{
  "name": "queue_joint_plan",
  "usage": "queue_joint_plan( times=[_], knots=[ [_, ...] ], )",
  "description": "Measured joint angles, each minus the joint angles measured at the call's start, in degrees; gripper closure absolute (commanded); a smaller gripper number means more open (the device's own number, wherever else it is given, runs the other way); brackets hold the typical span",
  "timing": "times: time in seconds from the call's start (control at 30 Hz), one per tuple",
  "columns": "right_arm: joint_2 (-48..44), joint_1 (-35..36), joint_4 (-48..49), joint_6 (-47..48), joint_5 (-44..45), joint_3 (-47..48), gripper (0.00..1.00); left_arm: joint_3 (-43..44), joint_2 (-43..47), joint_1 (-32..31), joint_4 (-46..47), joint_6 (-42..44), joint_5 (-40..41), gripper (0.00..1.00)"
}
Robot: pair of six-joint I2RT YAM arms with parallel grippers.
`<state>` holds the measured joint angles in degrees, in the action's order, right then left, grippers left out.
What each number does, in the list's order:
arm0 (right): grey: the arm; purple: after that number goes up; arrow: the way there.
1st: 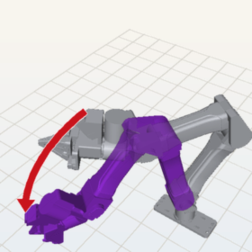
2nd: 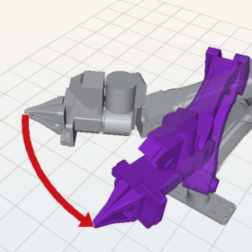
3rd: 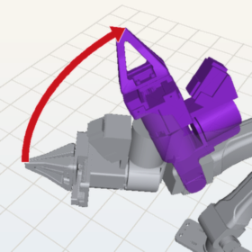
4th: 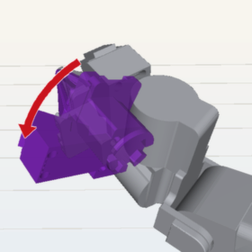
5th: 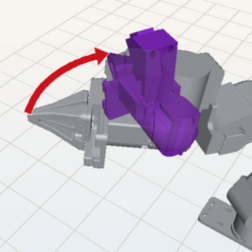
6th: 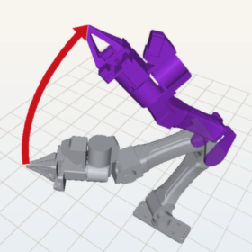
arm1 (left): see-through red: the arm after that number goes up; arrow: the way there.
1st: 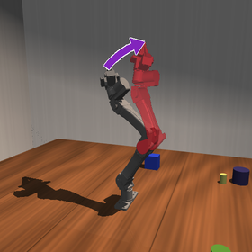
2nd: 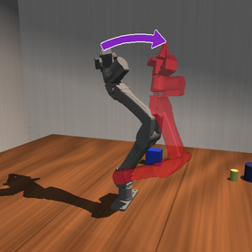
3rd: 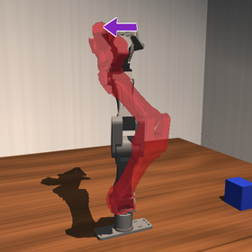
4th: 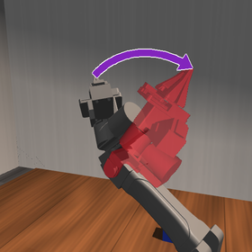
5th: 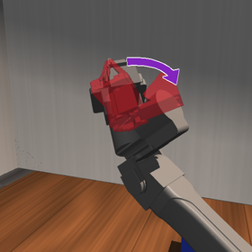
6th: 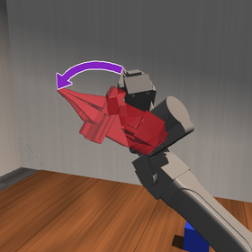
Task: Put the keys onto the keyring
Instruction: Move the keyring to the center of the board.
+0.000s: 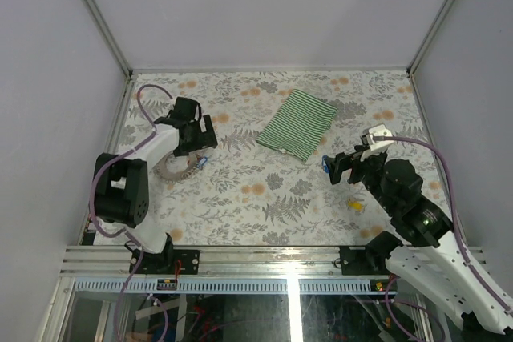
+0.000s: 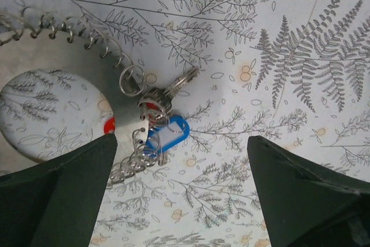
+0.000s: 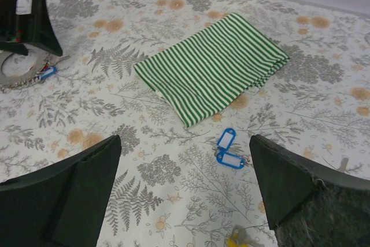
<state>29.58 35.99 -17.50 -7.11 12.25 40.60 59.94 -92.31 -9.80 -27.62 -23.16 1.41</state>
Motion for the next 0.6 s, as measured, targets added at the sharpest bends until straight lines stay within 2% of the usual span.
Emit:
queue_joint_plan(
  times=[0.2, 0.6],
  knots=[
    [1.6, 0.0, 0.0, -1.5, -3.5, 0.0, 0.01, 1.3, -4.9, 0.7, -0.3, 0.1, -0.9, 0.00],
    [3.8, 0.0, 0.2, -1.9, -6.3, -0.3, 0.01, -0.8, -6.8, 1.2, -0.3, -0.8, 1.3, 0.00]
  ],
)
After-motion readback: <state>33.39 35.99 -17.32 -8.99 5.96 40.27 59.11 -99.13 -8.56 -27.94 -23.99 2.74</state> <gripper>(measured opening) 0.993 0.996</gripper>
